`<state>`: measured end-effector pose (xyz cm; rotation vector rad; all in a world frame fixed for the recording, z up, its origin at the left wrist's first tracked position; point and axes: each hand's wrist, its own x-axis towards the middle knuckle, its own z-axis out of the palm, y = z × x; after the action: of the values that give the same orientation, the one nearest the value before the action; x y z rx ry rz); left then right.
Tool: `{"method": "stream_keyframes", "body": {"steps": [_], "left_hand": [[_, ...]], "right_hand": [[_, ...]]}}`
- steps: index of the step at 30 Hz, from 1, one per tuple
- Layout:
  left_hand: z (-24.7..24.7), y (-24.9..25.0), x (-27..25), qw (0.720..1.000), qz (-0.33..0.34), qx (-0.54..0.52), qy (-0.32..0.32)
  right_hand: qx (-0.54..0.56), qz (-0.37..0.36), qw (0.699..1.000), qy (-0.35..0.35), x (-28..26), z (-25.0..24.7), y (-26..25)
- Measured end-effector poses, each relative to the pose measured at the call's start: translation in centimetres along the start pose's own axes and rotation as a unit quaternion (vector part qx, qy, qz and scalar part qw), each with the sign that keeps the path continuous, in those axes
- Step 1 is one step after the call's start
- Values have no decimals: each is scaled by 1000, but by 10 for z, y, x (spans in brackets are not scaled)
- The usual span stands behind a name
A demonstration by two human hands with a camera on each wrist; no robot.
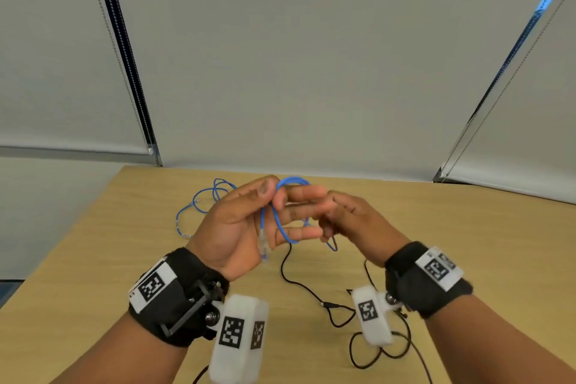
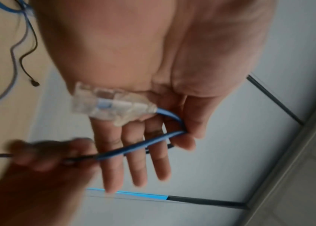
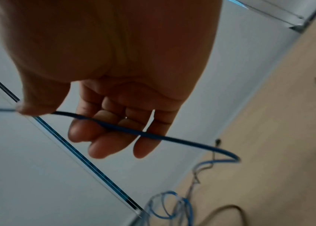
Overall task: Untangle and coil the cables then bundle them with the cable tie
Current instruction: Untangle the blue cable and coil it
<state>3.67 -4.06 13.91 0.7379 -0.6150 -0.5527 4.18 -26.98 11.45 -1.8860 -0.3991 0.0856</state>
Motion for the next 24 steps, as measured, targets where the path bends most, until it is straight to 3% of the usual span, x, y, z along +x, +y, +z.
{"method": "stream_keyframes", "body": {"steps": [3, 6, 9, 12, 17, 21, 24], "left_hand": [[-6, 15, 8, 995, 91, -16, 49], [-15, 21, 17, 963, 159, 99, 192], [-26, 11, 23, 922, 166, 132, 325], [-32, 1, 27, 901, 158, 135, 381], [-25, -11, 34, 901, 141, 193, 361], [-20, -24, 26, 884, 53, 396, 244], [-13, -33, 17, 893, -17, 410, 185]], "right_hand": [[-70, 50, 996, -24, -15, 22, 25], [-93, 42, 994, -32, -28, 37, 24], [-163, 20, 985, -57, -29, 44, 3], [-264, -19, 960, -95, -24, 47, -21], [-315, -67, 942, -98, -22, 42, -50], [-336, -84, 934, -83, -16, 26, -68], [-329, -69, 941, -28, -5, 3, -73]]}}
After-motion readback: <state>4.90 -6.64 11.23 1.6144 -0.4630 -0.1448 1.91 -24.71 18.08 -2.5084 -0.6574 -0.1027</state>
